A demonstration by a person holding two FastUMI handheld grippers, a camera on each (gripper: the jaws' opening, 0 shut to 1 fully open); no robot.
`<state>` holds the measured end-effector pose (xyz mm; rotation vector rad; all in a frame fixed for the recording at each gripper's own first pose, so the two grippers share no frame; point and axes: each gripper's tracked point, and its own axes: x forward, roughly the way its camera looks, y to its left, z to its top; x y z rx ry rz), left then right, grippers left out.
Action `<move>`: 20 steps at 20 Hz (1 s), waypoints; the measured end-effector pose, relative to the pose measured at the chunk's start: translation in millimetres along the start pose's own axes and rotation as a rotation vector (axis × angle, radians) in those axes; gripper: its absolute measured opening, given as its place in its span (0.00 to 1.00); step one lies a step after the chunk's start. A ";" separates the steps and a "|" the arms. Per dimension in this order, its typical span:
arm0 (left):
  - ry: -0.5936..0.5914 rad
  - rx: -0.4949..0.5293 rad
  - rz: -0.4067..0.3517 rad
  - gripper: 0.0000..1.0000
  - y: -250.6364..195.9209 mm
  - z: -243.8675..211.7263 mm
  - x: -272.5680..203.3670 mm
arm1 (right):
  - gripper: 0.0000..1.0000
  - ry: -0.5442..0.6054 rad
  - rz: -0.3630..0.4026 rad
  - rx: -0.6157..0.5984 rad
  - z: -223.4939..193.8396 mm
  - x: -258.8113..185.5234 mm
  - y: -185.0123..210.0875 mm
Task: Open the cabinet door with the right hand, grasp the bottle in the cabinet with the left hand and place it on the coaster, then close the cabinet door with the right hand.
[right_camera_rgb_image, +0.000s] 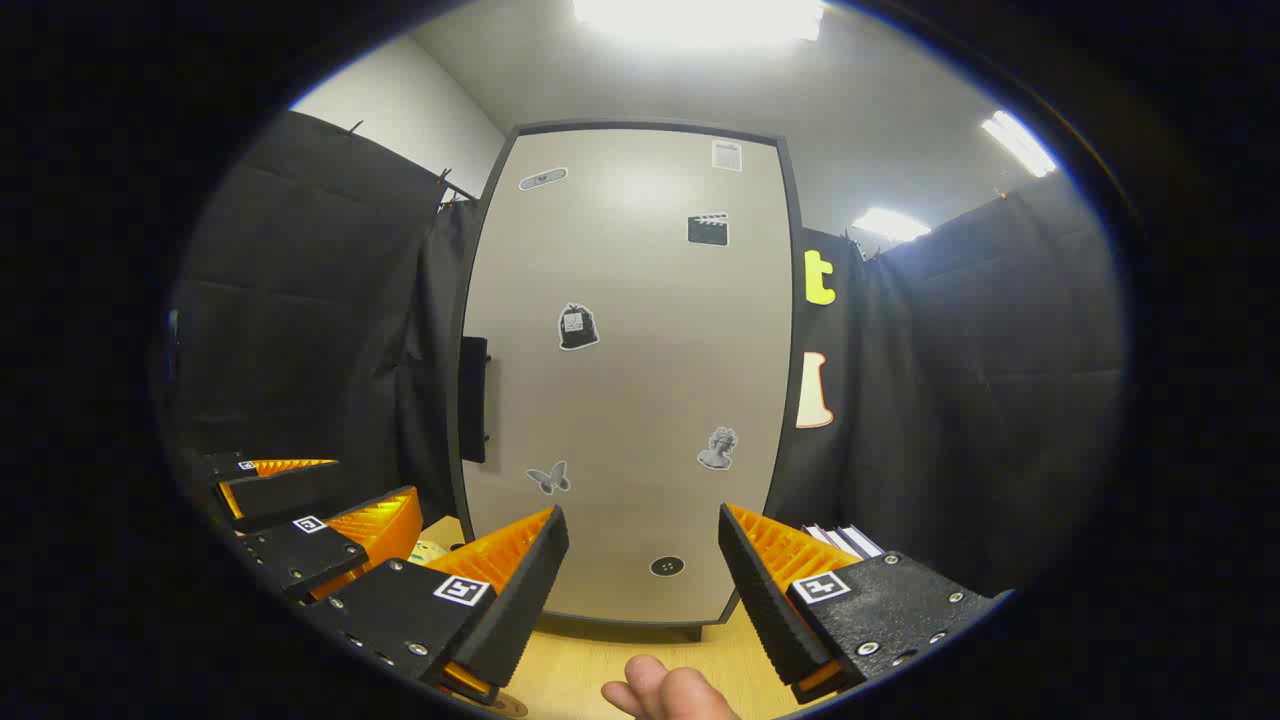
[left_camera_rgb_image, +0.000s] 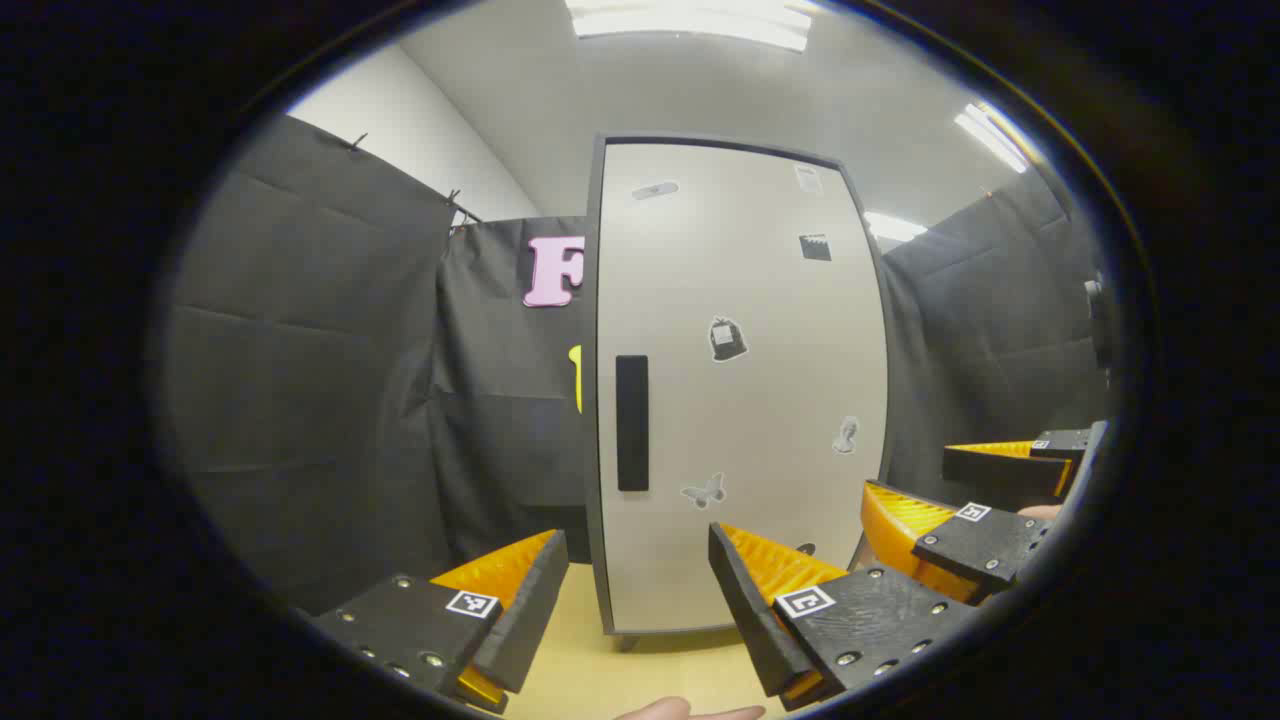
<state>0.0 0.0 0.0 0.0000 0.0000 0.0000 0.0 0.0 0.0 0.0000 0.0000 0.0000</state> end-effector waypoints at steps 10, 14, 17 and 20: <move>-0.006 -0.027 0.013 0.83 3.3 -0.7 -2.3 | 0.94 -0.011 0.001 -0.011 2.8 -4.7 -0.4; 0.007 -0.033 -0.003 0.85 3.2 -4.4 1.5 | 0.94 -0.004 -0.019 0.012 0.3 0.7 -13.3; 0.000 -0.034 -0.017 0.83 4.4 -2.5 0.8 | 0.94 0.023 -0.022 0.022 -7.5 5.7 -20.2; -0.010 -0.027 -0.035 0.83 2.1 0.7 -1.4 | 0.94 0.038 -0.014 0.023 -12.6 9.0 -19.2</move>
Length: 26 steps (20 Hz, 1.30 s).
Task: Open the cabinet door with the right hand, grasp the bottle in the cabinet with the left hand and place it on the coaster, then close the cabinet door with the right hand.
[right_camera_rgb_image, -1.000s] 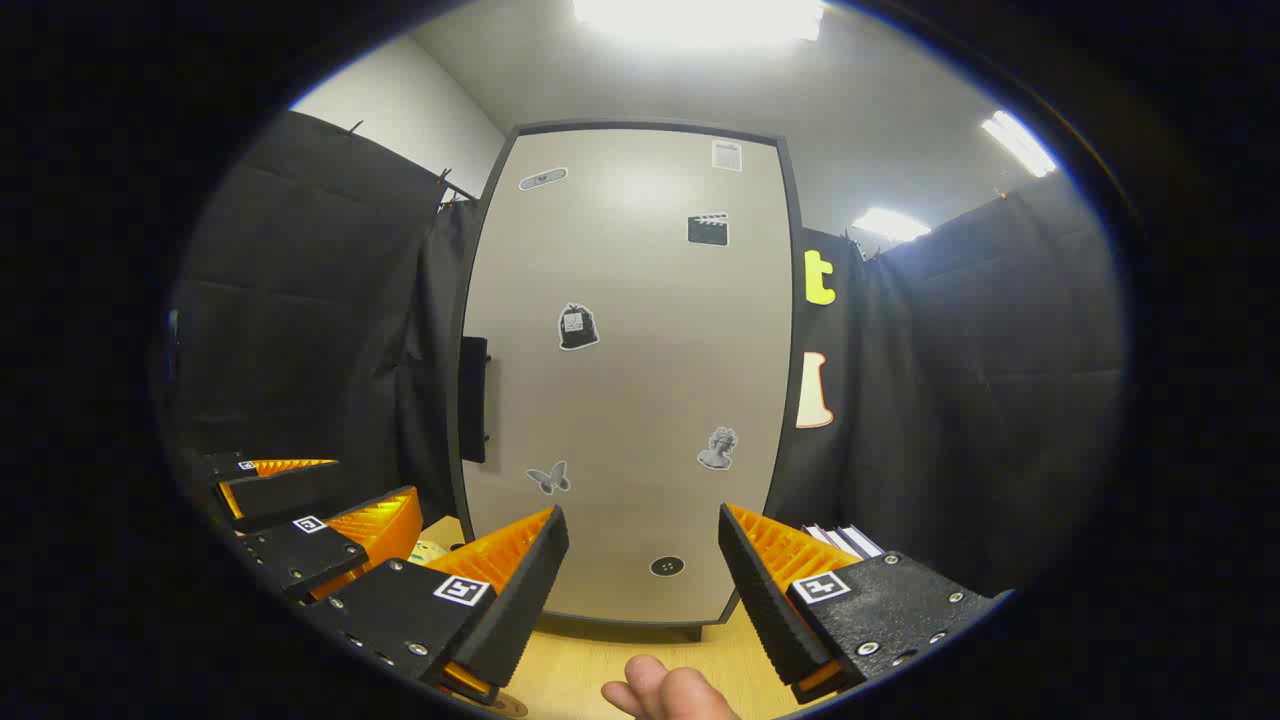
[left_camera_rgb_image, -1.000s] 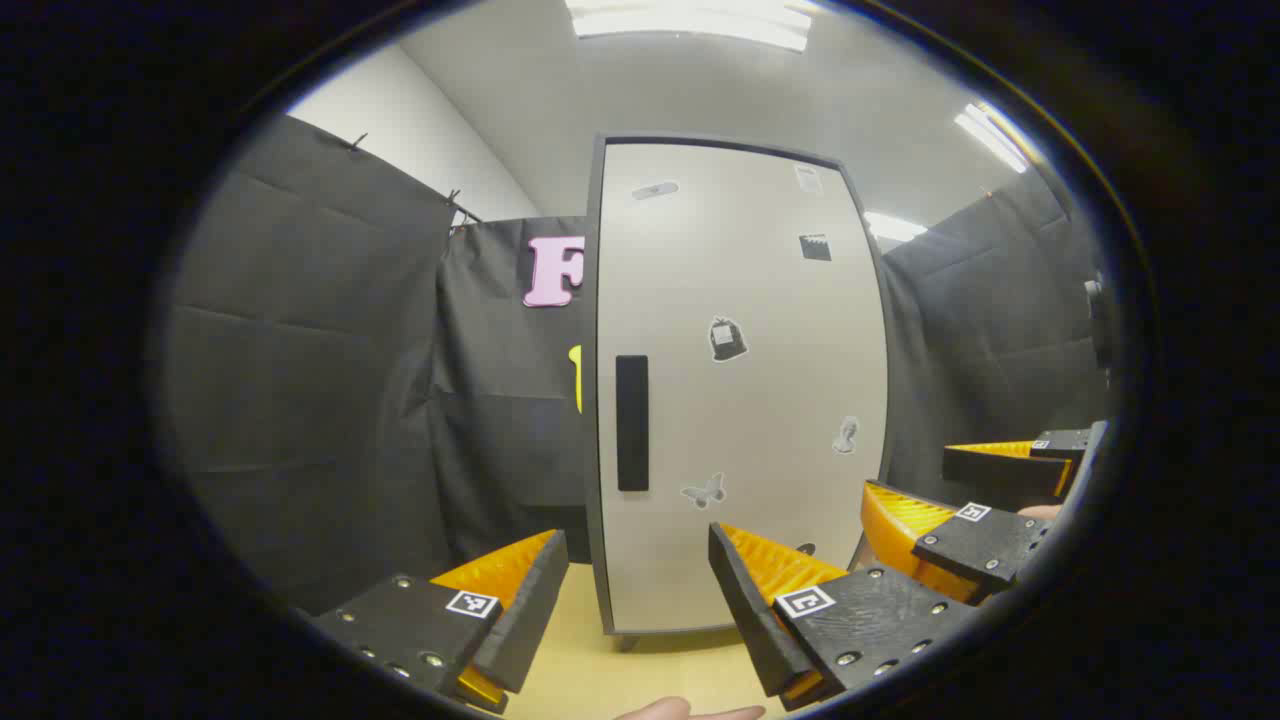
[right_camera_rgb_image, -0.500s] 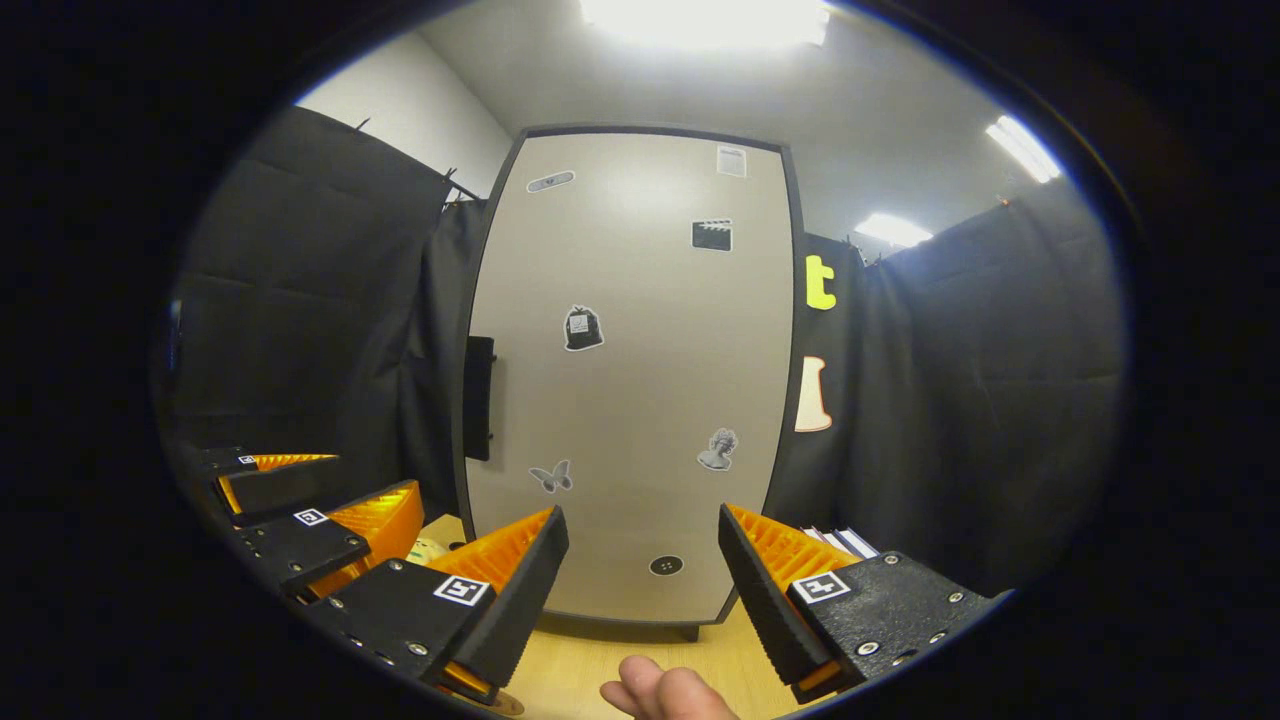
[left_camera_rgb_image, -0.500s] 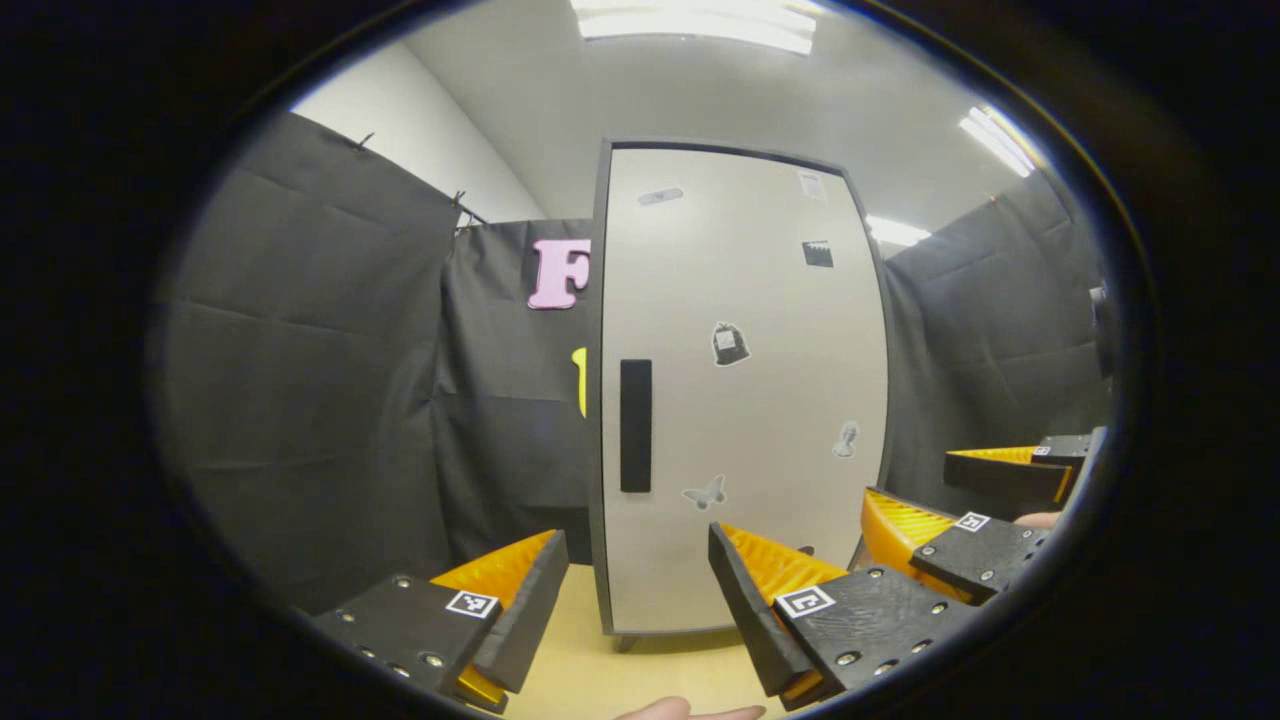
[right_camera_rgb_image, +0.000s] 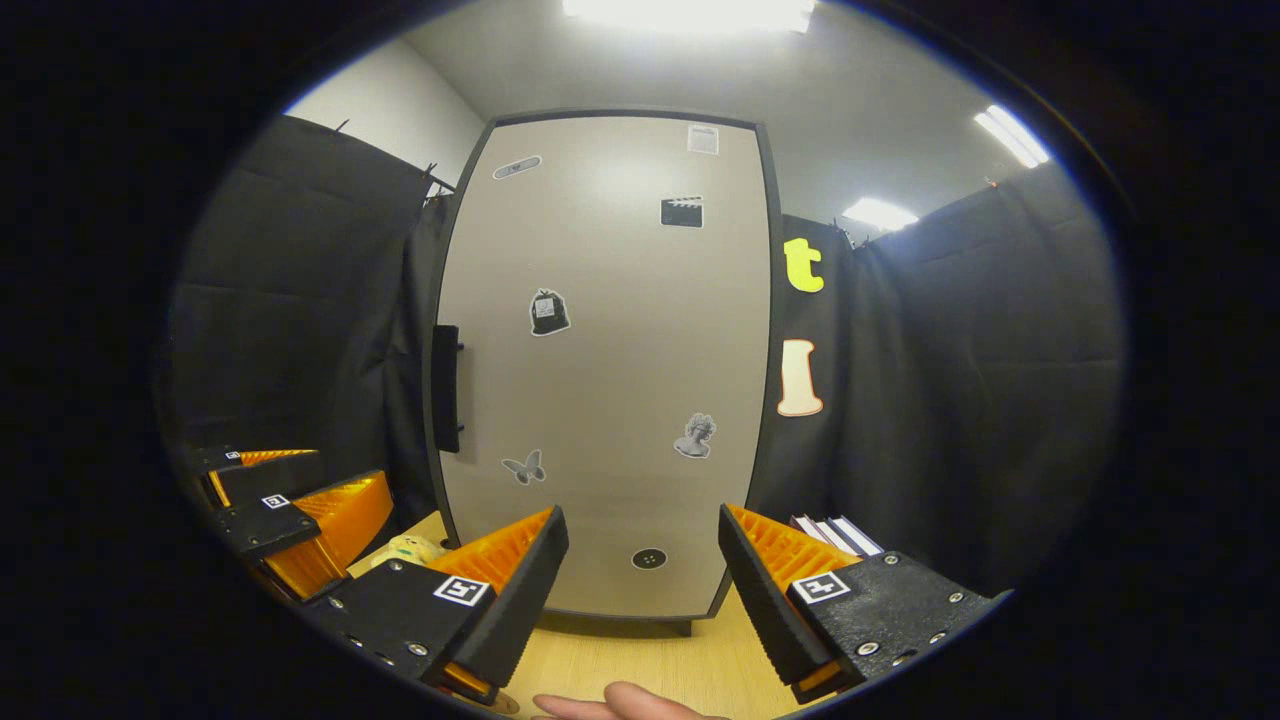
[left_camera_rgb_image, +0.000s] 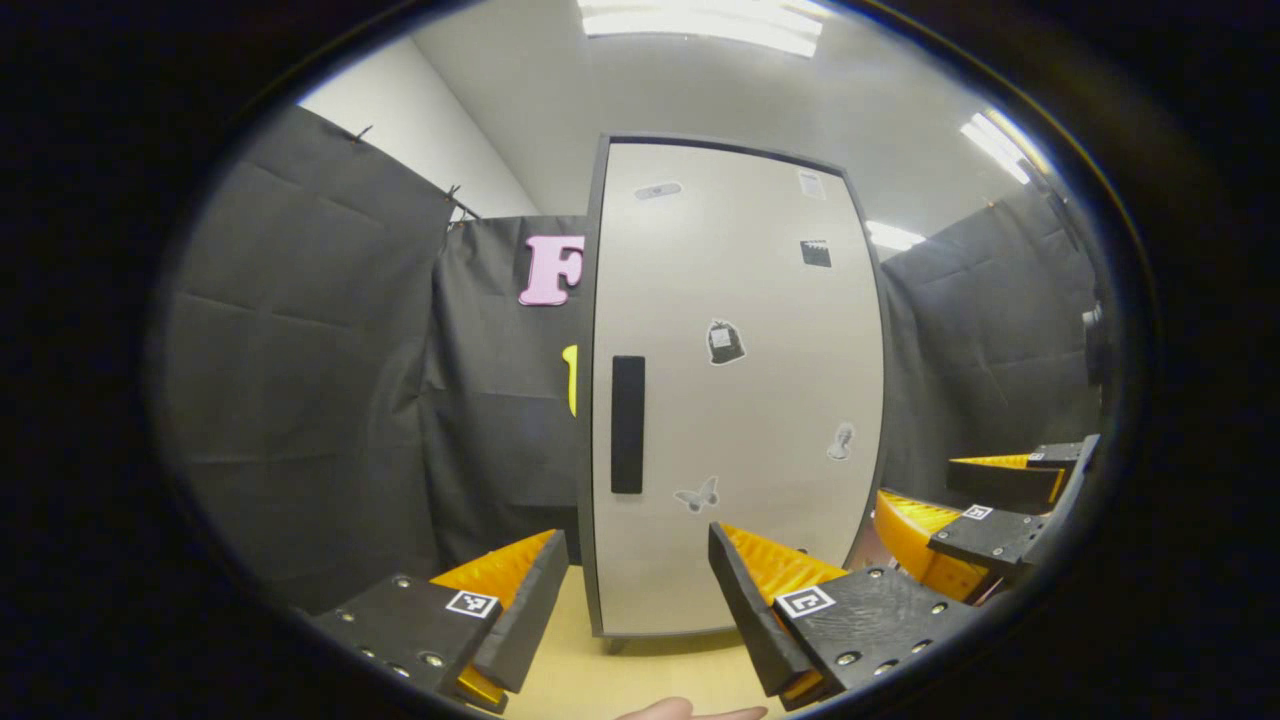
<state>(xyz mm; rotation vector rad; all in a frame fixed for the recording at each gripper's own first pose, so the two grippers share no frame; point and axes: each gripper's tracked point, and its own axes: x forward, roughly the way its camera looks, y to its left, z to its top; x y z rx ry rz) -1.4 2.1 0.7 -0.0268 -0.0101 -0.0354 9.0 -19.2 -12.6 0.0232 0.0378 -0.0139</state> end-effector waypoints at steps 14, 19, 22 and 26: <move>-0.046 0.040 -0.034 0.83 0.7 17.6 -21.1 | 0.94 -0.061 0.074 -0.025 23.4 47.2 40.6; -0.051 0.057 0.023 0.84 36.4 17.6 -76.8 | 0.94 -0.097 0.197 -0.014 54.3 79.5 111.7; -0.016 0.058 0.077 0.82 55.7 -1.6 -88.7 | 0.94 -0.125 0.268 -0.020 67.8 95.2 157.7; 0.018 0.021 0.168 0.85 94.5 -19.5 -109.1 | 0.83 -0.101 0.275 -0.079 60.2 131.6 198.9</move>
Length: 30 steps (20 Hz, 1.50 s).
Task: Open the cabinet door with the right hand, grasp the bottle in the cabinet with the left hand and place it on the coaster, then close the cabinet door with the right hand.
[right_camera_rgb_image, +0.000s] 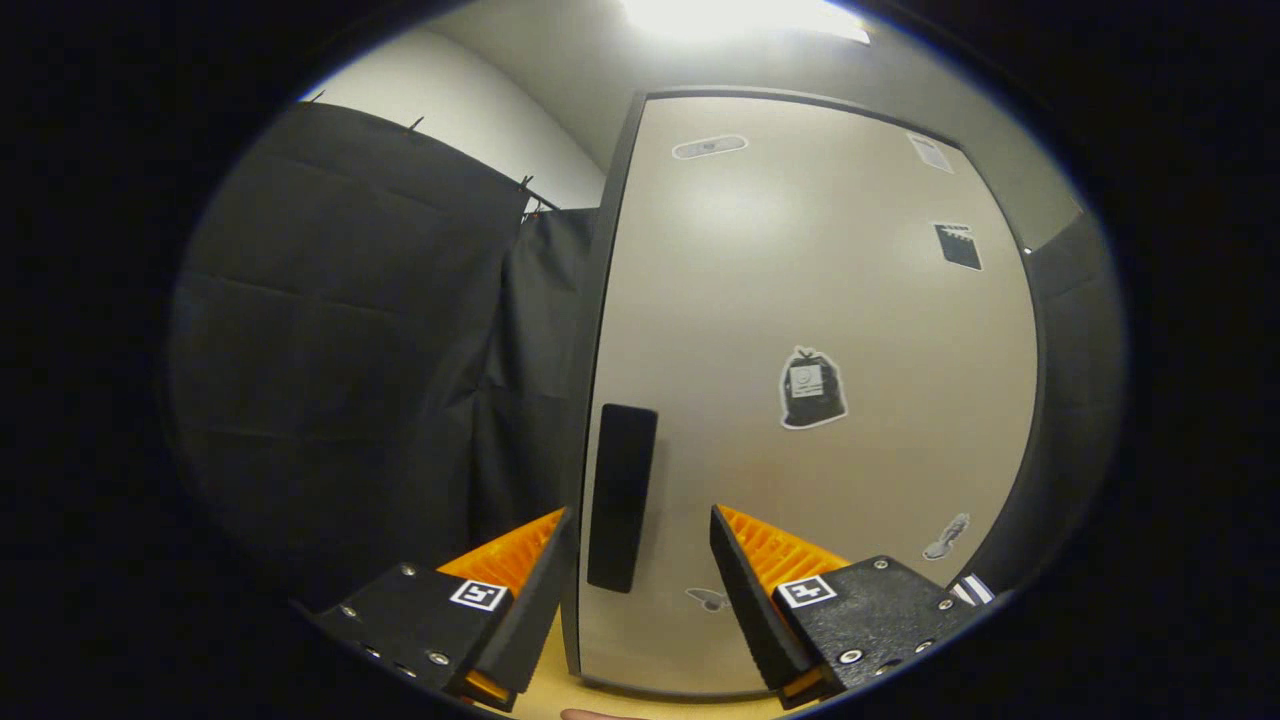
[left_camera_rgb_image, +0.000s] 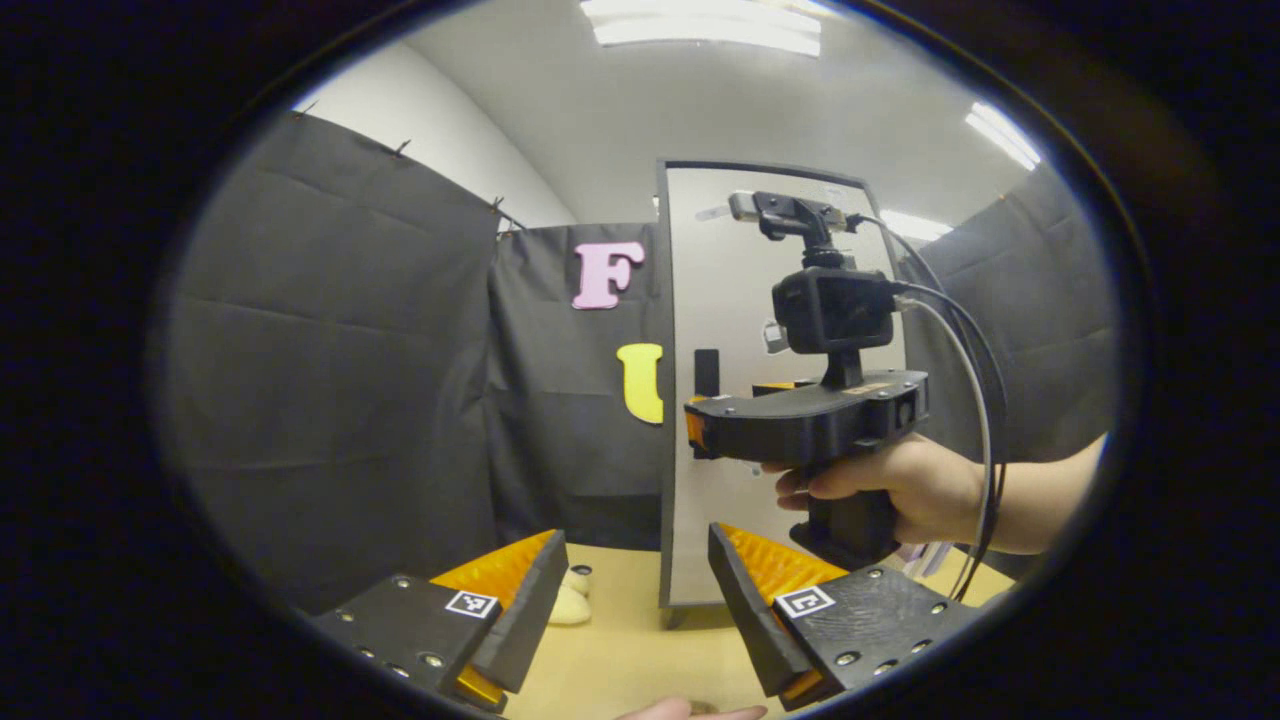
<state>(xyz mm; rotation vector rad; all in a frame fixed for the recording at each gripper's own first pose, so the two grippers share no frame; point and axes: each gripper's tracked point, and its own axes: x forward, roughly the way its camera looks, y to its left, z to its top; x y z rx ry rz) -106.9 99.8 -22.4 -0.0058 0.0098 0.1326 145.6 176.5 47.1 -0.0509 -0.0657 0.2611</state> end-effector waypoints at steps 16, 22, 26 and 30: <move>0.010 -0.042 0.162 0.83 62.1 -8.8 -20.6 | 0.34 0.129 0.047 0.190 -27.9 31.3 7.1; -0.004 0.008 0.182 0.85 65.7 -1.5 -43.0 | 0.26 0.132 0.068 0.161 -30.4 28.0 6.8; -0.013 0.008 0.170 0.83 62.1 -3.2 -40.5 | 0.23 0.125 0.107 0.148 -29.1 17.2 8.5; -0.002 -0.007 0.140 0.83 59.1 -5.4 -42.3 | 0.23 0.129 0.139 0.143 -29.7 5.4 5.9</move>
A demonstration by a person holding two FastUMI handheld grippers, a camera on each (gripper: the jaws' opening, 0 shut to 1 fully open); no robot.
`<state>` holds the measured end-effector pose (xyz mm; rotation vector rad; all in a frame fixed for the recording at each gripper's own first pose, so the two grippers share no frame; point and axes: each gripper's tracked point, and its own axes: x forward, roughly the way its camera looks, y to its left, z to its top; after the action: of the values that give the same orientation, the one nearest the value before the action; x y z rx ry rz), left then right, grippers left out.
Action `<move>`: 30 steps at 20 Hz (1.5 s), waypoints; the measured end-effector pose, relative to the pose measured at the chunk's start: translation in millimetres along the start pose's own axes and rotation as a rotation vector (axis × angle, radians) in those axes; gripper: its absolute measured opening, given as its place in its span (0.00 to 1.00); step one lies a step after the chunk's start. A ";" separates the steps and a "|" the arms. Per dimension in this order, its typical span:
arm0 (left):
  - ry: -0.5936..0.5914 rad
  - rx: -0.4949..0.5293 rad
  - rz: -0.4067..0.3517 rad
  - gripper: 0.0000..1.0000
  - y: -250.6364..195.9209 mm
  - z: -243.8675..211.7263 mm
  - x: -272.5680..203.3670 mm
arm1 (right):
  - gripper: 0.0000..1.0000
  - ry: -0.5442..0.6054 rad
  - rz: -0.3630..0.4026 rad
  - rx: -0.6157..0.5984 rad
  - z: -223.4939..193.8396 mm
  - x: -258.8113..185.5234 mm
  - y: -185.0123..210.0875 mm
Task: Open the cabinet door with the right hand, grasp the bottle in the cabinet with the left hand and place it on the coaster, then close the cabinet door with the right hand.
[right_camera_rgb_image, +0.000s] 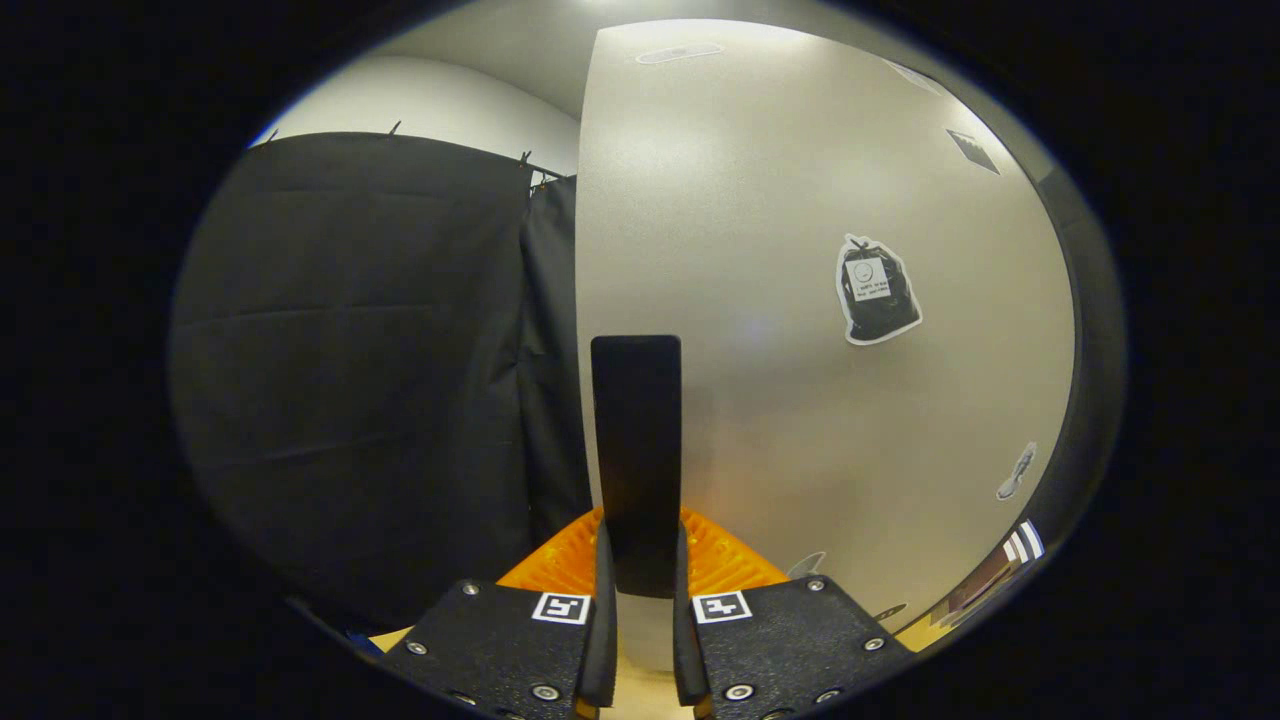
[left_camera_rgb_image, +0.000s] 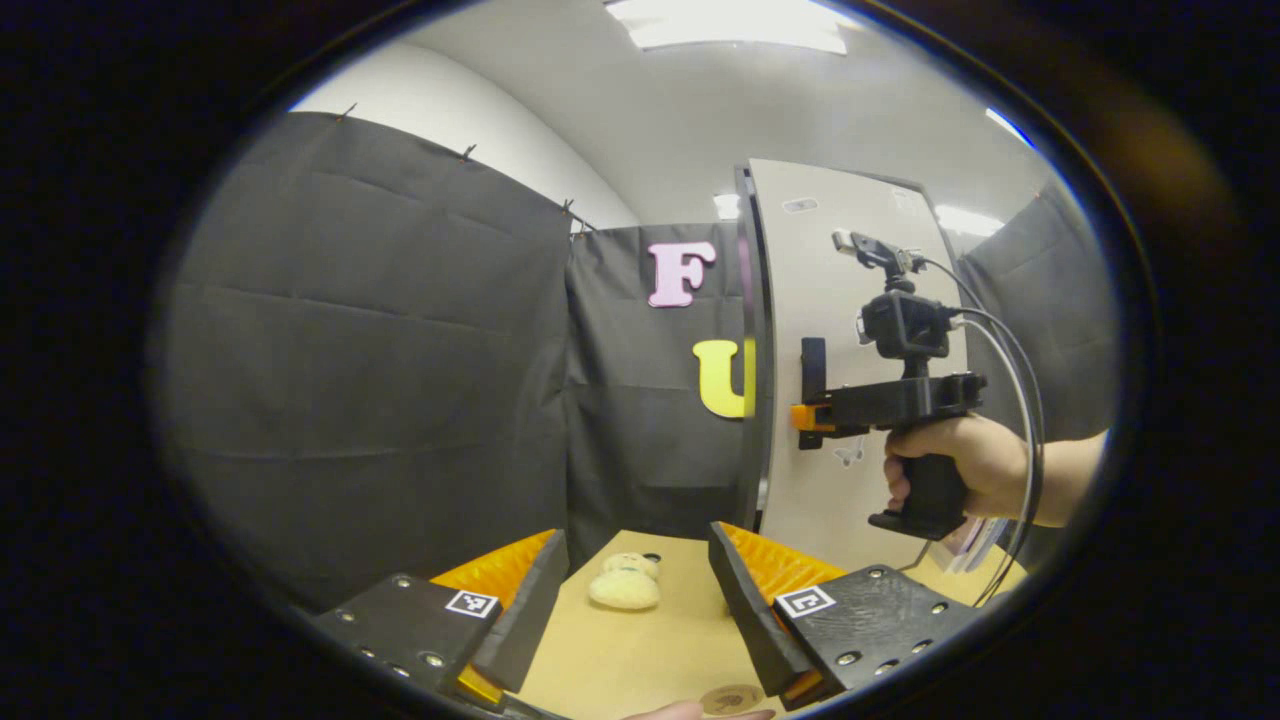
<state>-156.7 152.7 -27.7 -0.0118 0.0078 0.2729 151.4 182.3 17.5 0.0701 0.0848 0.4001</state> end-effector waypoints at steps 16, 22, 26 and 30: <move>0.034 0.057 -0.084 0.83 -75.9 8.7 1.7 | 0.22 0.015 0.080 0.004 -7.7 -53.3 -21.7; 0.022 0.046 -0.164 0.83 -139.0 35.1 -20.8 | 0.25 -0.001 0.008 -0.005 -9.2 -69.8 -40.7; 0.023 0.047 -0.238 0.83 -187.6 42.4 -26.4 | 0.25 -0.011 -0.053 0.020 -10.1 -81.5 -54.1; 0.043 0.021 -0.272 0.83 -221.7 45.1 -31.5 | 0.25 0.063 -0.125 0.054 -30.3 -93.0 -64.1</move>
<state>-127.0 -68.6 20.1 0.0026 0.0513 0.0008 87.8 88.5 -11.8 0.1046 0.1617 0.2747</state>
